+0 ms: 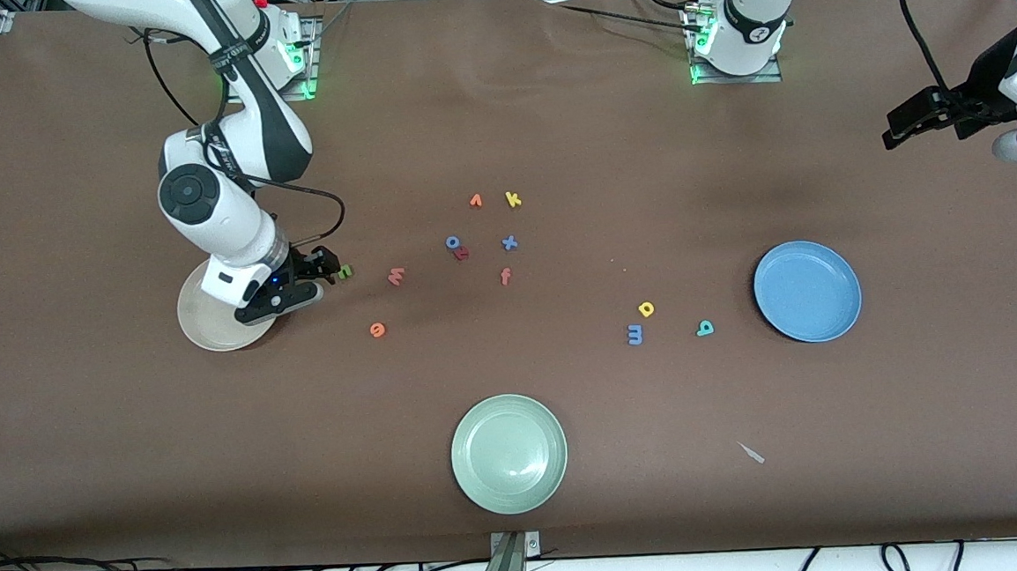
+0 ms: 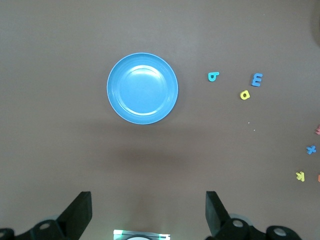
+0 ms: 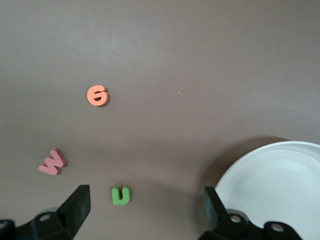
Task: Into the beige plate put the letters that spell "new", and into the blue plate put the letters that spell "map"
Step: 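Reach the right gripper down toward the green foam letter u, then grasp the green u with the right gripper while the left gripper grasps the teal letter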
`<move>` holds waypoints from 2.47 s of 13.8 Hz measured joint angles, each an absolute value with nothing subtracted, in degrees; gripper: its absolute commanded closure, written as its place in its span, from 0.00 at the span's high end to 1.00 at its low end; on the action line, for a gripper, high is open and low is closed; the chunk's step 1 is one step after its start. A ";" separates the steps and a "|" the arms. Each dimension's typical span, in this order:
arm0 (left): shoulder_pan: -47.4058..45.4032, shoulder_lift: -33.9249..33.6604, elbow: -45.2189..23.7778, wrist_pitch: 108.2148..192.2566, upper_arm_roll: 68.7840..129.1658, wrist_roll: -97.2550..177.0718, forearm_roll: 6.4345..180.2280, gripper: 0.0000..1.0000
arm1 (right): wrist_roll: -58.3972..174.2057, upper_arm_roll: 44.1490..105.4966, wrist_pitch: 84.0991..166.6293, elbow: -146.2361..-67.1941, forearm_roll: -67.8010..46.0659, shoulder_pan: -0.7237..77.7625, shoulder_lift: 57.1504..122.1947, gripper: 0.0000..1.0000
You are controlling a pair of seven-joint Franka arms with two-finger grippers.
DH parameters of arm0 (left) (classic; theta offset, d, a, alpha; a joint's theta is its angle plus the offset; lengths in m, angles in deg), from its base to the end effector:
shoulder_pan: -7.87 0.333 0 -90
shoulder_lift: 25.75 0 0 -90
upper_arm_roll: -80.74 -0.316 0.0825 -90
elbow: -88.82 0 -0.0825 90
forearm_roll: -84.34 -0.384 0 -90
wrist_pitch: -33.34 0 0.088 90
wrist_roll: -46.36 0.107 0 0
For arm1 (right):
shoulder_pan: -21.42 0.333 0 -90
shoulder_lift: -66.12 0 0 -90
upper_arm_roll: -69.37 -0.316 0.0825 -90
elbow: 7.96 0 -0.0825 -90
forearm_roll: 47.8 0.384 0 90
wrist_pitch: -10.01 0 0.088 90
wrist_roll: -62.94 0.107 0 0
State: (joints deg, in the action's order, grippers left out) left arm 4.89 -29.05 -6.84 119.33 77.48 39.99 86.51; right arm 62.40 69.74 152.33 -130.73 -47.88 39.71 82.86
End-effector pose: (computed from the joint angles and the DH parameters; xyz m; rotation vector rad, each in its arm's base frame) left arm 0.5269 -0.0009 0.6038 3.0963 0.1786 -0.1759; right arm 0.5473 0.1770 0.2708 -3.0950 -0.5052 -0.0767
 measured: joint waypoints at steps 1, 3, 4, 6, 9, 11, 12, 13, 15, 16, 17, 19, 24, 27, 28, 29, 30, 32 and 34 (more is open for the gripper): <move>4.66 -28.99 -6.85 119.33 77.48 39.99 86.51 1.00 | 62.39 69.43 154.68 -132.60 -47.88 39.70 82.91 1.00; 4.43 -28.46 -6.91 119.33 77.67 39.99 86.51 1.00 | 62.40 68.33 157.97 -135.36 -47.88 39.71 83.33 1.00; 4.34 -27.85 -6.95 119.37 77.76 39.99 86.51 1.00 | 62.40 67.72 158.42 -135.91 -47.88 39.71 83.81 1.00; 4.26 -25.98 -7.10 119.84 77.80 39.99 86.51 1.00 | 62.18 66.84 159.43 -136.20 -47.90 39.73 85.35 1.00; 4.20 -22.98 -7.33 123.15 77.87 40.44 86.51 1.00 | 58.80 66.48 162.86 -136.26 -47.93 39.73 88.72 0.99; 4.01 -20.46 -8.59 128.24 78.87 40.97 86.51 1.00 | 57.46 66.48 164.31 -136.27 -47.93 39.72 90.41 0.94; 3.93 -19.17 -9.73 131.07 80.07 40.98 86.51 1.00 | 57.30 66.47 164.47 -136.27 -47.93 39.72 90.71 0.87; 3.77 -17.91 -11.13 134.06 81.34 40.98 86.51 1.00 | 57.20 66.42 164.44 -136.32 -47.93 39.72 90.77 0.83; 2.97 -15.46 -15.59 143.00 83.32 40.96 87.76 1.00 | 57.18 66.18 164.37 -136.78 -47.93 39.72 90.79 0.77; 2.31 -14.20 -18.87 150.07 84.04 40.95 88.98 1.00 | 57.17 66.11 164.36 -137.02 -47.93 39.72 90.80 0.77; 1.52 -12.89 -21.73 156.14 84.34 40.95 89.52 1.00 | 57.17 66.10 164.07 -137.12 -47.93 39.72 90.78 0.77; -0.46 -9.37 -24.61 163.35 84.50 40.91 89.68 1.00 | 57.16 66.09 162.02 -137.10 -47.93 39.72 90.44 0.73; -3.99 0.64 -25.03 171.99 84.59 40.83 89.68 1.00 | 57.10 66.11 159.81 -137.08 -47.94 39.71 89.98 0.55; -4.94 5.39 -24.85 177.69 84.51 40.77 89.68 1.00 | 57.05 66.01 159.68 -137.07 -47.94 39.69 89.75 0.43; -4.93 6.40 -24.64 178.73 84.24 40.78 89.68 1.00 | 57.05 66.01 159.67 -137.07 -47.93 39.68 89.64 0.40; -4.93 7.11 -24.20 179.34 83.78 40.81 89.68 1.00 | 57.04 65.96 159.67 -137.08 -47.94 39.69 89.64 0.35; -4.90 7.66 -23.52 179.51 83.12 40.84 89.68 0.99 | 57.04 65.96 159.67 -137.08 -47.94 39.67 89.60 0.31; -4.86 8.58 -22.17 179.70 82.04 40.90 89.68 0.98 | 57.03 65.97 159.67 -137.06 -47.95 39.65 89.56 0.25; -4.86 9.54 -20.56 180.08 81.18 40.91 89.68 0.94 | 57.03 65.97 159.66 -137.06 -47.95 39.64 89.53 0.24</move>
